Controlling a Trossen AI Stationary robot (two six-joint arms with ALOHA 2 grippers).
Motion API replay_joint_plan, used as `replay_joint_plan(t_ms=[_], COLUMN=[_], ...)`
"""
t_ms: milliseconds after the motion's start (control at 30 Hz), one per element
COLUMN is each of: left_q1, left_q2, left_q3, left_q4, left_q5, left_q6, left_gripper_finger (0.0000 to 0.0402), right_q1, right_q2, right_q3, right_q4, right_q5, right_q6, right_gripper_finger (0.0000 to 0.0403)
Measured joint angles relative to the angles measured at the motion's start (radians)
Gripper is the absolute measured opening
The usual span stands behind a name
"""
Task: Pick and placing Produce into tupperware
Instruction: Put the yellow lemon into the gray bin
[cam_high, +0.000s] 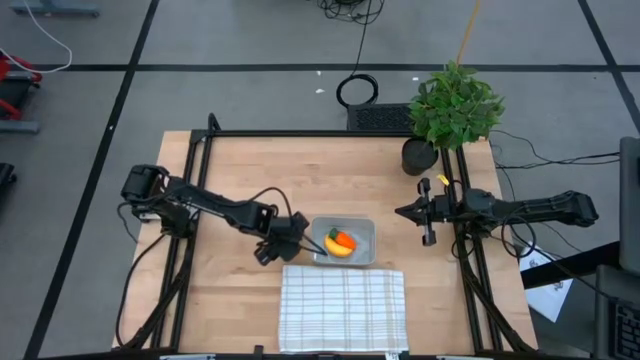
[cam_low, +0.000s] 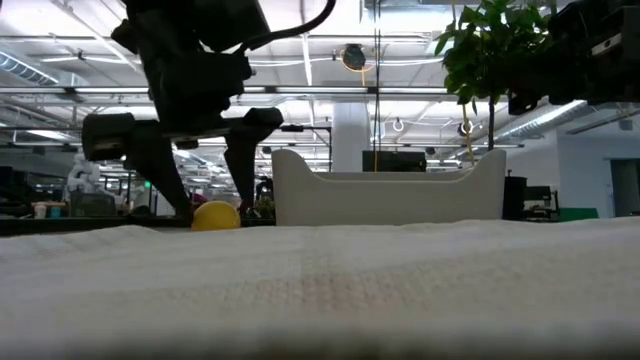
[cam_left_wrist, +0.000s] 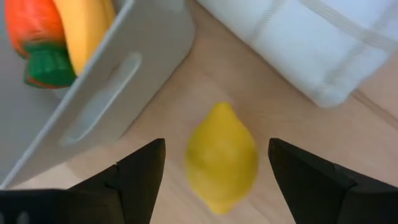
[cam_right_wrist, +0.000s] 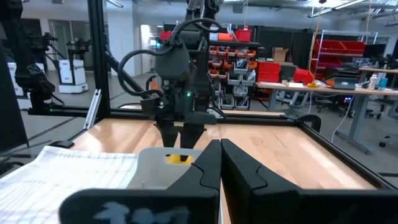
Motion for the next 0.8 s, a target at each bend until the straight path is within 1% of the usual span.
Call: replay_joint_plan(t_ms=[133, 500, 633, 800], left_q1=[0.014, 0.015, 0.015, 0.016], left_q2=[0.000, 0.096, 0.102, 0.097], left_q3=[0.000, 0.004, 0.003, 0.002], left_q4=[0.024, 0.030, 0.029, 0.028], left_q5=[0.001, 0.003, 0.003, 0.003], left_q6=[0.004, 0.049, 0.045, -0.010], left_gripper_finger=[0.0292, 0.0292, 0.0292, 0.0292], right_q1=[0.000, 0.000, 0.000, 0.000], right_q2=[0.000, 0.001, 0.001, 0.001], right_q3=[0.000, -0.002, -0.002, -0.002], right_q4=[0.000, 0.000, 0.000, 0.000], right_q5=[0.000, 0.000, 0.000, 0.000], right_q6=[0.000, 0.000, 0.000, 0.000], right_gripper_finger=[0.0000, 0.0000, 0.0000, 0.0000])
